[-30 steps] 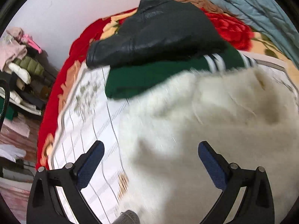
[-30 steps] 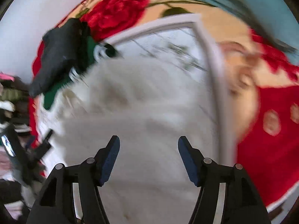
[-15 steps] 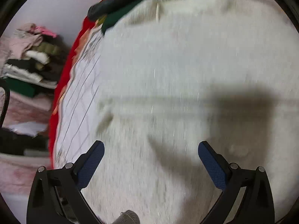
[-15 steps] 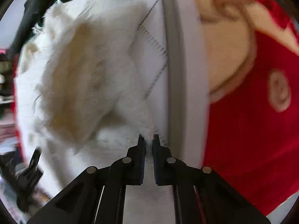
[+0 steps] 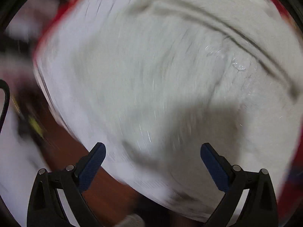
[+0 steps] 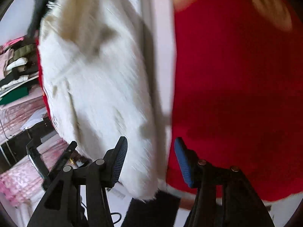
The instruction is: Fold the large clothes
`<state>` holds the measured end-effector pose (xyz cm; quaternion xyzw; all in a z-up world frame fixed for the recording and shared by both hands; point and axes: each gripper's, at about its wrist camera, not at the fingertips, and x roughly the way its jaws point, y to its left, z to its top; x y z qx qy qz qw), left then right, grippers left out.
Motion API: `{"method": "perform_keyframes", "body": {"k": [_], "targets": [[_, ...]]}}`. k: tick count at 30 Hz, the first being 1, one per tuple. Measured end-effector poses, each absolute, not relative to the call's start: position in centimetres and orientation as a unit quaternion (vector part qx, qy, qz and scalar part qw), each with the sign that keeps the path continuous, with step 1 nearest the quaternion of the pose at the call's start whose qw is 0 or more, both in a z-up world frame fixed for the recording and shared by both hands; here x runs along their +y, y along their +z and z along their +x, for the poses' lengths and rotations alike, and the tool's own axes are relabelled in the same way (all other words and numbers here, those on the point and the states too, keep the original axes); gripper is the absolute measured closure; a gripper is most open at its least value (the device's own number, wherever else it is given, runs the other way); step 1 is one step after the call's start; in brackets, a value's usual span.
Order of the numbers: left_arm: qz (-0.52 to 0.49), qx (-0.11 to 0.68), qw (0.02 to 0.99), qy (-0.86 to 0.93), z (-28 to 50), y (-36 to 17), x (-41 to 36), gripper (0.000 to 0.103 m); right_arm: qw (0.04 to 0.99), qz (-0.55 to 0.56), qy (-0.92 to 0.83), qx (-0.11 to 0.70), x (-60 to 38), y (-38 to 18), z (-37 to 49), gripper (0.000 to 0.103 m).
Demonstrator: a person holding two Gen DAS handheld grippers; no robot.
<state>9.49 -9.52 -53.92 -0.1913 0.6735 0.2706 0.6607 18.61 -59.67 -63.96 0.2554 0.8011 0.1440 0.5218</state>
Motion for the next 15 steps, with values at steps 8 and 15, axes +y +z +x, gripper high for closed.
{"method": "perform_keyframes", "body": {"k": [8, 15], "targets": [[-0.358, 0.637, 0.635, 0.25, 7.1, -58.7, -8.9, 0.058, 0.508, 0.266, 0.144, 0.807, -60.4, -64.8, 17.2, 0.049], [-0.298, 0.619, 0.669, 0.283, 7.3, -57.8, -7.9, 0.097, 0.558, 0.245, 0.138, 0.78, -58.5, -63.1, 21.9, 0.049]]}}
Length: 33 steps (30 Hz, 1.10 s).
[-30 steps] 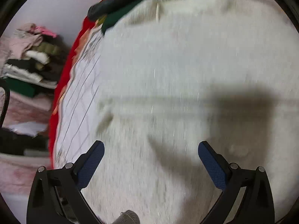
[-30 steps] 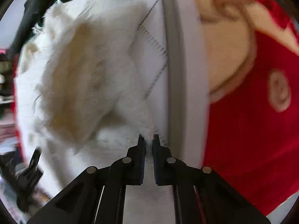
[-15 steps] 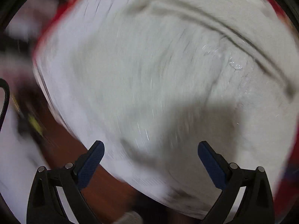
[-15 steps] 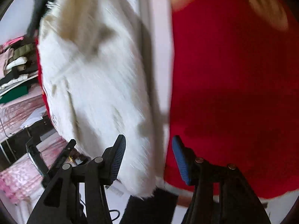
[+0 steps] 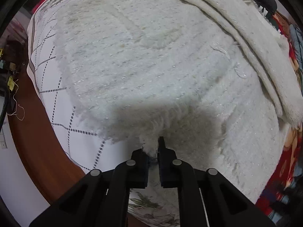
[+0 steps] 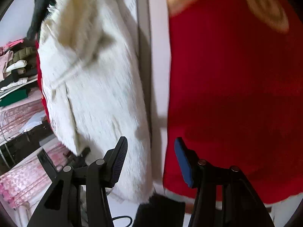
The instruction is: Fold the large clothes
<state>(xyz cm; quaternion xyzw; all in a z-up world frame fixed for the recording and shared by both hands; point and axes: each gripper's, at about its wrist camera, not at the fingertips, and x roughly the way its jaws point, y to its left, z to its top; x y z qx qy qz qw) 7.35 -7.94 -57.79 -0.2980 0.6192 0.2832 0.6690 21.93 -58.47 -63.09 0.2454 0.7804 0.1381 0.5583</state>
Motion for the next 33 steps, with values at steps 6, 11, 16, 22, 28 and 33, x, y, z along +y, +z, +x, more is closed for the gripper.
{"method": "perform_keyframes", "body": {"k": [6, 11, 16, 22, 28, 33], "targets": [[-0.261, 0.627, 0.679, 0.279, 7.2, -58.2, -7.9, 0.097, 0.634, 0.196, 0.132, 0.736, -56.5, -62.9, 29.4, 0.049], [-0.248, 0.627, 0.682, 0.284, 7.2, -59.2, -9.5, 0.097, 0.657, 0.129, 0.157, 0.726, -54.2, -64.7, 33.6, 0.077], [-0.247, 0.628, 0.681, 0.282, 6.7, -60.1, -9.8, 0.096, 0.682, 0.116, 0.112, 0.713, -54.5, -64.5, 34.2, 0.094], [-0.229, 0.638, 0.679, 0.283, 8.2, -58.7, -8.6, 0.09, 0.654, 0.135, 0.129, 0.733, -55.1, -64.1, 34.4, 0.088], [-0.109, 0.633, 0.718, 0.269, 9.3, -54.4, -11.6, 0.017, 0.675, 0.177, 0.195, 0.689, -60.8, -60.8, 32.5, 0.05], [-0.05, 0.623, 0.742, 0.241, 11.6, -52.6, -14.9, 0.007, 0.581, 0.331, 0.276, 0.69, -65.6, -61.4, 30.1, 0.05]]}}
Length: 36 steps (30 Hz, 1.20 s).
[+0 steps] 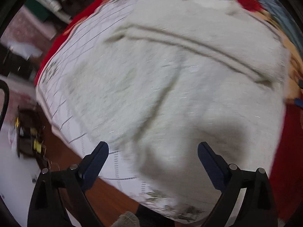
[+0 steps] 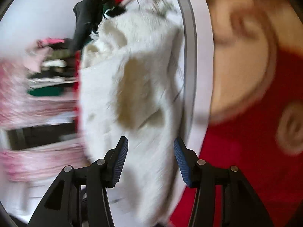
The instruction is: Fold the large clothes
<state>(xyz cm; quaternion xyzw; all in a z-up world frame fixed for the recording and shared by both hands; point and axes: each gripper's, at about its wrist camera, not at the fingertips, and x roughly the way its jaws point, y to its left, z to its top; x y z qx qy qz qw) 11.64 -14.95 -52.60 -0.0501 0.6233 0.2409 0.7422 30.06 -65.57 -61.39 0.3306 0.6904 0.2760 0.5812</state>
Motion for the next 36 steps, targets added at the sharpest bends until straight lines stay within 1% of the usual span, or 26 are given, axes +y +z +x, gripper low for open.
{"method": "perform_keyframes", "body": {"k": [3, 7, 10, 12, 16, 17, 20, 22, 23, 24, 25, 26, 27, 28, 29, 30, 35, 36], "targets": [[0.004, 0.62, 0.755, 0.213, 12.5, -51.8, -19.9, 0.007, 0.541, 0.371, 0.283, 0.7, -66.4, -62.1, 28.2, 0.05], [0.07, 0.619, 0.764, 0.169, 13.5, -51.2, -26.4, 0.007, 0.528, 0.378, 0.276, 0.709, -67.7, -62.1, 26.3, 0.05], [0.113, 0.632, 0.755, 0.131, 13.1, -52.3, -31.1, 0.007, 0.537, 0.355, 0.257, 0.721, -69.2, -61.7, 25.5, 0.05], [0.14, 0.647, 0.74, 0.12, 12.7, -54.2, -33.6, 0.007, 0.538, 0.343, 0.24, 0.731, -70.7, -61.8, 25.0, 0.05], [0.17, 0.677, 0.702, 0.138, 12.7, -58.1, -34.9, 0.007, 0.551, 0.314, 0.219, 0.742, -72.4, -61.6, 24.6, 0.05], [0.165, 0.683, 0.696, 0.144, 12.9, -59.2, -34.6, 0.005, 0.552, 0.311, 0.217, 0.742, -71.9, -61.7, 25.0, 0.05], [0.139, 0.68, 0.703, 0.156, 13.6, -59.6, -33.0, 0.005, 0.557, 0.3, 0.217, 0.743, -71.4, -61.8, 25.7, 0.05], [0.137, 0.671, 0.71, 0.163, 14.1, -59.2, -32.2, 0.008, 0.558, 0.298, 0.222, 0.742, -70.8, -62.1, 26.4, 0.05], [0.133, 0.663, 0.717, 0.17, 14.4, -58.9, -31.4, 0.018, 0.559, 0.295, 0.225, 0.741, -70.3, -62.3, 26.8, 0.05], [0.124, 0.66, 0.72, 0.174, 14.6, -58.7, -30.9, 0.04, 0.561, 0.291, 0.231, 0.74, -69.6, -62.5, 27.4, 0.05], [0.112, 0.659, 0.722, 0.177, 14.8, -58.6, -30.2, 0.051, 0.56, 0.29, 0.235, 0.739, -69.0, -62.7, 27.8, 0.05], [0.097, 0.661, 0.723, 0.178, 14.9, -58.6, -29.6, 0.067, 0.559, 0.289, 0.241, 0.739, -68.1, -63.0, 28.5, 0.05], [0.085, 0.663, 0.723, 0.174, 15.1, -58.5, -28.9, 0.075, 0.559, 0.289, 0.245, 0.737, -67.2, -63.3, 29.1, 0.05], [0.082, 0.664, 0.724, 0.171, 15.3, -58.5, -28.5, 0.078, 0.558, 0.291, 0.249, 0.736, -66.5, -63.6, 29.5, 0.05], [0.079, 0.662, 0.726, 0.168, 15.3, -58.5, -28.2, 0.084, 0.557, 0.293, 0.254, 0.735, -65.7, -63.9, 30.1, 0.05], [0.078, 0.659, 0.729, 0.168, 15.3, -58.4, -28.1, 0.086, 0.556, 0.292, 0.256, 0.735, -64.9, -64.2, 30.6, 0.05], [0.059, 0.647, 0.742, 0.165, 15.1, -57.1, -27.2, 0.09, 0.554, 0.304, 0.262, 0.729, -62.5, -64.8, 32.2, 0.05], [0.053, 0.644, 0.745, 0.164, 15.1, -56.7, -27.0, 0.091, 0.552, 0.318, 0.267, 0.723, -62.1, -64.8, 32.6, 0.047]]}}
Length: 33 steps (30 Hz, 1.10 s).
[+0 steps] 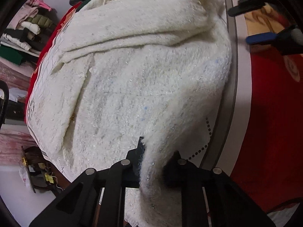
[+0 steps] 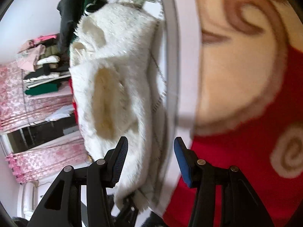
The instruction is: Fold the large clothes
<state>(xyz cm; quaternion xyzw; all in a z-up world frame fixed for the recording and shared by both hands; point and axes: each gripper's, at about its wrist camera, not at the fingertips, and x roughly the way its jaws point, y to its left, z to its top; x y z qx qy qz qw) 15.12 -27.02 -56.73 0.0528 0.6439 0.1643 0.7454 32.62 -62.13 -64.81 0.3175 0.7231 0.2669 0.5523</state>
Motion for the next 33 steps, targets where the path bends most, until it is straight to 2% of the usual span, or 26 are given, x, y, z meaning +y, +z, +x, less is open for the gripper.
{"method": "perform_keyframes", "body": {"k": [1, 3, 4, 9, 17, 18, 20, 22, 25, 27, 33], "targets": [[0.047, 0.64, 0.749, 0.164, 15.1, -56.2, -26.7, 0.091, 0.551, 0.329, 0.269, 0.718, -62.0, -64.7, 32.8, 0.035], [0.036, 0.635, 0.754, 0.164, 15.1, -55.2, -26.0, 0.092, 0.553, 0.352, 0.283, 0.7, -61.7, -64.2, 33.1, 0.02], [0.034, 0.633, 0.755, 0.164, 15.2, -55.0, -26.1, 0.092, 0.554, 0.358, 0.287, 0.694, -61.6, -64.0, 33.3, 0.018], [0.017, 0.627, 0.761, 0.165, 15.4, -53.6, -24.9, 0.092, 0.549, 0.389, 0.294, 0.679, -59.4, -64.6, 34.6, 0.017], [-0.002, 0.626, 0.763, 0.162, 15.6, -53.3, -24.4, 0.092, 0.546, 0.363, 0.261, 0.709, -53.4, -68.0, 37.2, 0.016], [-0.006, 0.625, 0.764, 0.161, 15.6, -53.3, -24.2, 0.092, 0.55, 0.358, 0.252, 0.711, -52.8, -67.7, 37.4, 0.017], [-0.013, 0.624, 0.765, 0.159, 15.5, -53.2, -23.9, 0.092, 0.56, 0.352, 0.242, 0.71, -52.1, -67.3, 37.5, 0.049], [-0.022, 0.624, 0.765, 0.156, 15.4, -53.0, -23.5, 0.092, 0.559, 0.358, 0.233, 0.711, -51.4, -67.3, 37.5, 0.061], [-0.03, 0.62, 0.77, 0.148, 15.4, -52.3, -22.6, 0.092, 0.575, 0.352, 0.214, 0.707, -50.3, -66.2, 37.5, 0.072], [-0.034, 0.617, 0.773, 0.144, 15.3, -51.6, -21.9, 0.092, 0.591, 0.34, 0.203, 0.703, -49.2, -64.4, 37.6, 0.076], [-0.051, 0.6, 0.787, 0.133, 14.5, -48.2, -17.8, 0.092, 0.617, 0.322, 0.193, 0.691, -46.3, -58.3, 37.4, 0.079]]}}
